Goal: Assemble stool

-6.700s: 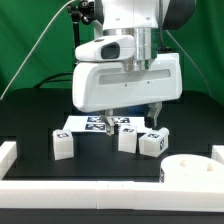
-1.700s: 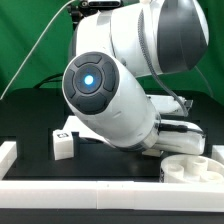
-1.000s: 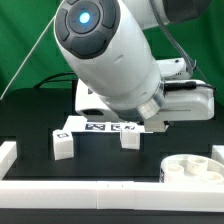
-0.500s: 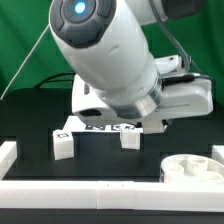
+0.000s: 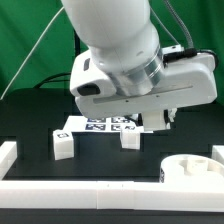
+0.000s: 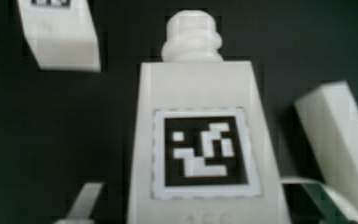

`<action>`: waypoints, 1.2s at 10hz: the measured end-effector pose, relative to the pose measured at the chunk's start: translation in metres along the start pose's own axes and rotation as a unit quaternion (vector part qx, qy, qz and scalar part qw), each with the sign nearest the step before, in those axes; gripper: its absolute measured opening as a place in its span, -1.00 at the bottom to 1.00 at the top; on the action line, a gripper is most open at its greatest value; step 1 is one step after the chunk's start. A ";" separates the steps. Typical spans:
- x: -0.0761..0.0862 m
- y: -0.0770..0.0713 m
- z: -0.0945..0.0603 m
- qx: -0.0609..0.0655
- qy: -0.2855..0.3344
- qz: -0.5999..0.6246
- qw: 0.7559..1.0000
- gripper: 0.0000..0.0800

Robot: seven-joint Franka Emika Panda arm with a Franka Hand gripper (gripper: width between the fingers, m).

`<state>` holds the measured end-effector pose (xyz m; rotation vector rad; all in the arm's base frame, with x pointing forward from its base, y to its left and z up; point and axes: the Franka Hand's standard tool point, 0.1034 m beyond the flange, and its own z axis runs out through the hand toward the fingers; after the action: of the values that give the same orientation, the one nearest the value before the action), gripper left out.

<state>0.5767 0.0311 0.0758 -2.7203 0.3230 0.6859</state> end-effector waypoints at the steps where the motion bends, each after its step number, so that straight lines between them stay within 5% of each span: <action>1: 0.005 0.000 -0.004 -0.010 0.033 -0.027 0.999 -0.16; 5: 0.020 -0.016 -0.045 -0.042 0.196 -0.107 0.974 -0.16; 9: 0.029 -0.008 -0.046 -0.060 0.313 -0.107 0.942 -0.16; 11: 0.031 -0.026 -0.051 -0.088 0.379 -0.154 0.908 -0.16; 12: 0.029 -0.032 -0.048 -0.090 0.381 -0.161 0.906 -0.16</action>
Offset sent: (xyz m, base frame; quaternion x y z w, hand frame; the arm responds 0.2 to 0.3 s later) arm 0.0201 -0.0064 0.0251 -0.0774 0.1816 -0.1306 0.9716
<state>0.6311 0.0401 0.1093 -2.9956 -0.0384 -0.4891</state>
